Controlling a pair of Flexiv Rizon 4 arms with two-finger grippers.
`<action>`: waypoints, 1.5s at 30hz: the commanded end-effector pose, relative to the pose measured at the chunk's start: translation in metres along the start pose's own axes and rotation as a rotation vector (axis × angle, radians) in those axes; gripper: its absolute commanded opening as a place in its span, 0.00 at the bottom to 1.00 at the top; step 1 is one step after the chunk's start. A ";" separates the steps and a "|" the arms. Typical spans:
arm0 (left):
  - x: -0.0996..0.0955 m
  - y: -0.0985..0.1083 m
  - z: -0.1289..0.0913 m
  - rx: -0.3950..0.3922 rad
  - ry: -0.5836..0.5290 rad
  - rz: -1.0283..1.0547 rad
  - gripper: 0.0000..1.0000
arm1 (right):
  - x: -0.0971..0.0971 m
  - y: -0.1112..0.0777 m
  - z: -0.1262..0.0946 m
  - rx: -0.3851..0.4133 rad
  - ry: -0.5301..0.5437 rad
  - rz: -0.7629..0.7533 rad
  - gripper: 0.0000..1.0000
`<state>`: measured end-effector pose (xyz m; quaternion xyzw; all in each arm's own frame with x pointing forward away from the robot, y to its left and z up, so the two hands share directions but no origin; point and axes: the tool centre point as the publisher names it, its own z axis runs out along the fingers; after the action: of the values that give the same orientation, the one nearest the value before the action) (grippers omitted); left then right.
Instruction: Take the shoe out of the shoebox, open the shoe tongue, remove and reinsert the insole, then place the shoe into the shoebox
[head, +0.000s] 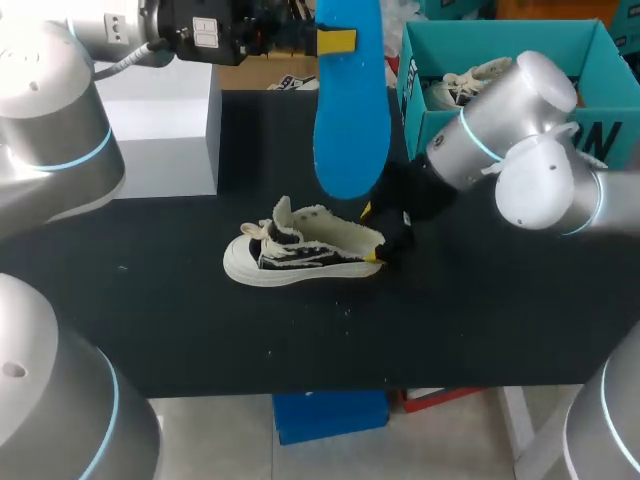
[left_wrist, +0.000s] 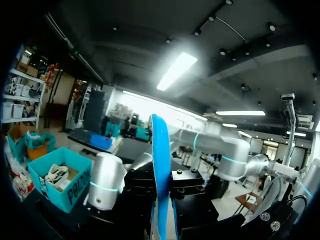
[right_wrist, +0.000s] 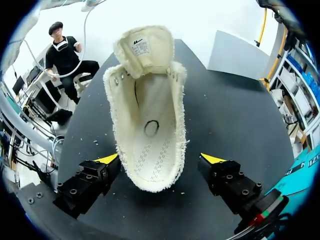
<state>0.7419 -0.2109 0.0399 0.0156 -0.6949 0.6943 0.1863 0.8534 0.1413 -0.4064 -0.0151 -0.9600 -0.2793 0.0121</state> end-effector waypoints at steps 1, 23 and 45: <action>0.000 0.001 0.000 0.000 -0.002 0.001 0.00 | 0.001 0.007 0.002 0.327 -0.016 0.005 1.00; 0.000 0.001 0.000 0.000 -0.002 0.001 0.00 | 0.002 0.019 0.006 0.473 -0.016 -0.023 1.00; 0.000 0.001 0.000 0.000 -0.002 0.001 0.00 | 0.002 0.021 0.005 0.220 -0.058 -0.098 1.00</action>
<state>0.7419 -0.2108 0.0400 0.0156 -0.6949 0.6944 0.1863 0.8603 0.1761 -0.3950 0.0224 -0.9919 -0.1234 -0.0200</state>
